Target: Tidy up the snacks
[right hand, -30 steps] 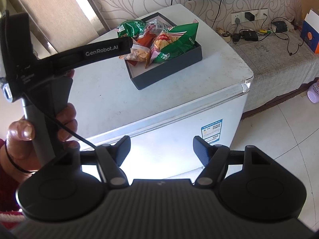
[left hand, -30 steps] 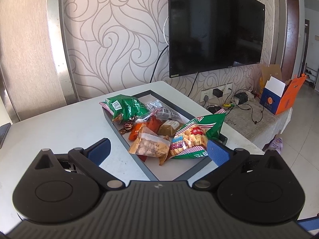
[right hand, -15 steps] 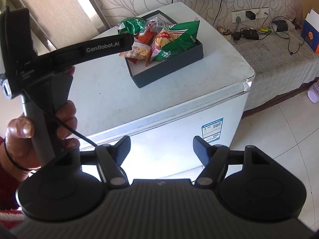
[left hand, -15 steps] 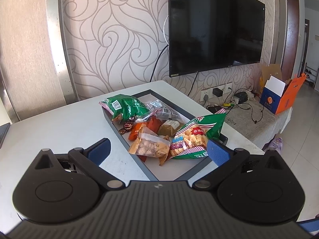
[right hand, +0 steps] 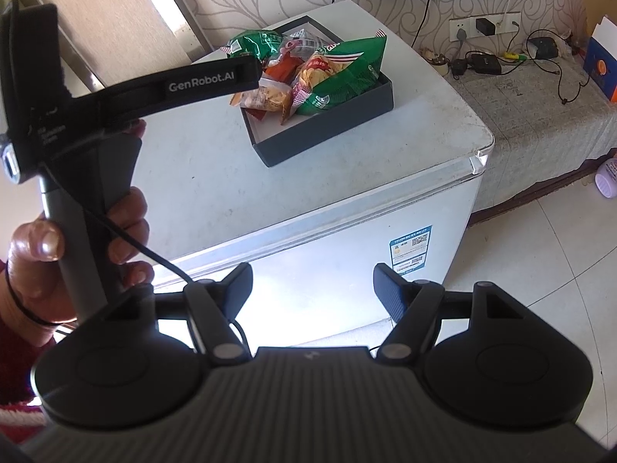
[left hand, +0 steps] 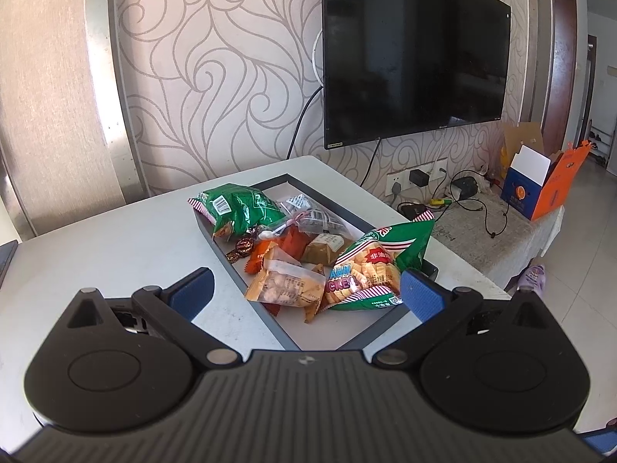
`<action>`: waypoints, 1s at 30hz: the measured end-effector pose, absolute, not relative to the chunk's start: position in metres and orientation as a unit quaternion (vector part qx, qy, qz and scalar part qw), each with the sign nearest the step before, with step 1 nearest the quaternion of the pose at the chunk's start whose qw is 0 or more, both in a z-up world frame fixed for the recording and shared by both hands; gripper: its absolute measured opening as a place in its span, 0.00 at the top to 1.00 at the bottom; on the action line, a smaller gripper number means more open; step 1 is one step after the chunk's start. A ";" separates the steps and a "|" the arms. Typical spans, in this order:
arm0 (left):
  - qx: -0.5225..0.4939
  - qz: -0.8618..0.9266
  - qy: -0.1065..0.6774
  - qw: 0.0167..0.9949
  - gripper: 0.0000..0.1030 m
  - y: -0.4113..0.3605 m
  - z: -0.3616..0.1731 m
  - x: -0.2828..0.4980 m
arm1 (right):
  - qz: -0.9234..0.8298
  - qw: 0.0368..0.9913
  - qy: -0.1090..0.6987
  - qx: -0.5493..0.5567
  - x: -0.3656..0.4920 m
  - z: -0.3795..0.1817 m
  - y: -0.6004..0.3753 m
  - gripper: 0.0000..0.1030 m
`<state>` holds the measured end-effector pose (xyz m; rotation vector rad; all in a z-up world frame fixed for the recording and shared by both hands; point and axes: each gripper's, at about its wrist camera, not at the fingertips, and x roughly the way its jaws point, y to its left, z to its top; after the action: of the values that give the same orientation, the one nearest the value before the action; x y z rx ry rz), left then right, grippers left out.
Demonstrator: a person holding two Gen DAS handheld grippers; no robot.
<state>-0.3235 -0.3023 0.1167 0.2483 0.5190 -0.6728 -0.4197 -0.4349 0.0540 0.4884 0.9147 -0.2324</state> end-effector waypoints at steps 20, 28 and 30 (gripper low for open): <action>0.118 -0.328 0.253 0.902 0.00 -0.304 0.116 -0.321 | -0.110 0.861 0.439 0.231 -0.421 0.052 -0.435 0.31; 0.104 -0.319 0.258 0.906 0.00 -0.303 0.115 -0.322 | -0.111 0.861 0.439 0.231 -0.420 0.052 -0.435 0.31; 0.103 -0.321 0.259 0.905 0.00 -0.304 0.115 -0.322 | -0.113 0.863 0.436 0.226 -0.419 0.053 -0.435 0.31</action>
<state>-0.3223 -0.3035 0.1149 0.2138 0.5345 -0.6639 -0.4192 -0.4346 0.0534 0.4748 0.9150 -0.2369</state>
